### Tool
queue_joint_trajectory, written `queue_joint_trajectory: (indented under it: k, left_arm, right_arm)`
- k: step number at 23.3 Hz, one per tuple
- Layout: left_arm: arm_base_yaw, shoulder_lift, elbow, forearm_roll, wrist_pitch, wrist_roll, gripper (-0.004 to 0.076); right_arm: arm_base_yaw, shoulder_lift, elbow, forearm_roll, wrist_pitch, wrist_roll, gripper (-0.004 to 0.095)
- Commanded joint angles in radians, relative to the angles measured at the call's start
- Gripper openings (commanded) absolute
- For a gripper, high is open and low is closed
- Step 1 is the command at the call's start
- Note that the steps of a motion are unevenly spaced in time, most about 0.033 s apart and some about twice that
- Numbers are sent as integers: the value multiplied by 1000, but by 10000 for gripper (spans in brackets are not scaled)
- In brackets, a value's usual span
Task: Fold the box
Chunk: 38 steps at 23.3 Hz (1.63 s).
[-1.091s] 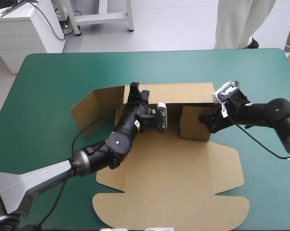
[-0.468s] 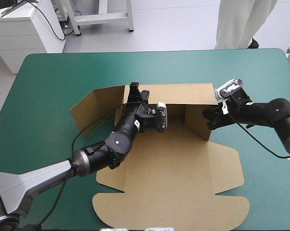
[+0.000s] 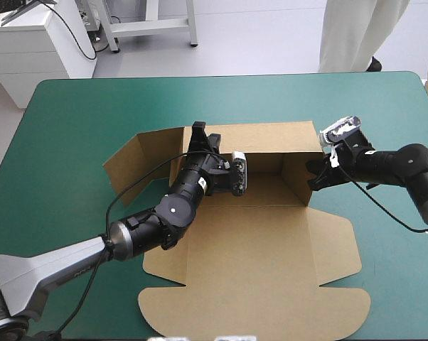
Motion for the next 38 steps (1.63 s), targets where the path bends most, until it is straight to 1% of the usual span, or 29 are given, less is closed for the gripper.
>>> queue_joint_trajectory:
  k: [1, 3, 5, 6, 7, 8, 9, 11, 12, 14, 19, 20, 21, 26, 27, 29, 32, 36, 38]
  left_arm:
    - [-7, -32, -31, 65, -14, -18, -32]
    - [-7, -32, -31, 65, -17, -18, -31]
    - [-8, -32, -31, 65, -23, -16, -3]
    - [-13, -32, -32, 65, -26, -3, 54]
    - [-13, -32, -37, 65, -43, -3, 146]
    - [-13, -34, -40, 65, -54, -3, 194]
    - [-13, -39, -40, 65, -78, -3, 279]
    - [-13, -57, -40, 65, -111, -3, 327]
    - [-13, -63, -40, 61, -123, -8, 327]
    - [-13, -107, -40, 57, -203, -30, 327]
    - [-13, -189, -40, 35, -323, -102, 327]
    - [-13, -204, -45, 35, -359, -134, 327]
    - [-13, -209, -51, 34, -374, -155, 327]
    - [-13, -221, -135, 32, -513, -338, 327]
    - [-13, -222, -156, 32, -527, -385, 326]
    - [-13, -222, -192, 34, -534, -445, 326]
    - [-13, -222, -233, 34, -506, -486, 326]
    - [-11, -222, -254, 32, -414, -499, 326]
    - [8, -222, -255, -7, -358, -499, 326]
  right_arm:
    - [12, 2, -18, 58, 129, -22, -23]
    - [13, 5, -18, 63, 131, -22, -23]
    - [13, 5, -18, 78, 119, -22, -23]
    - [13, 7, -18, 93, 113, -22, -23]
    - [13, 8, -18, 111, 111, -22, -23]
    - [13, 8, -18, 111, 109, -17, -23]
    - [13, 8, -18, 114, 99, 3, -23]
    - [13, 8, -18, 111, 72, 36, -23]
    - [13, 8, -18, 111, 68, 41, -23]
    - [13, 8, -18, 113, 37, 80, -23]
    - [13, 8, -18, 113, 13, 115, -23]
    - [13, 8, -18, 115, 11, 118, -23]
    - [13, 8, -18, 120, 11, 118, -23]
    - [13, 8, -18, 135, 8, 120, -23]
    - [13, 8, -18, 135, 8, 122, -23]
    - [13, 8, -18, 135, 8, 126, -23]
    - [13, 8, -18, 135, 8, 131, -23]
    - [13, 8, -18, 130, 8, 153, -23]
    - [13, 8, -18, 123, 8, 169, -23]
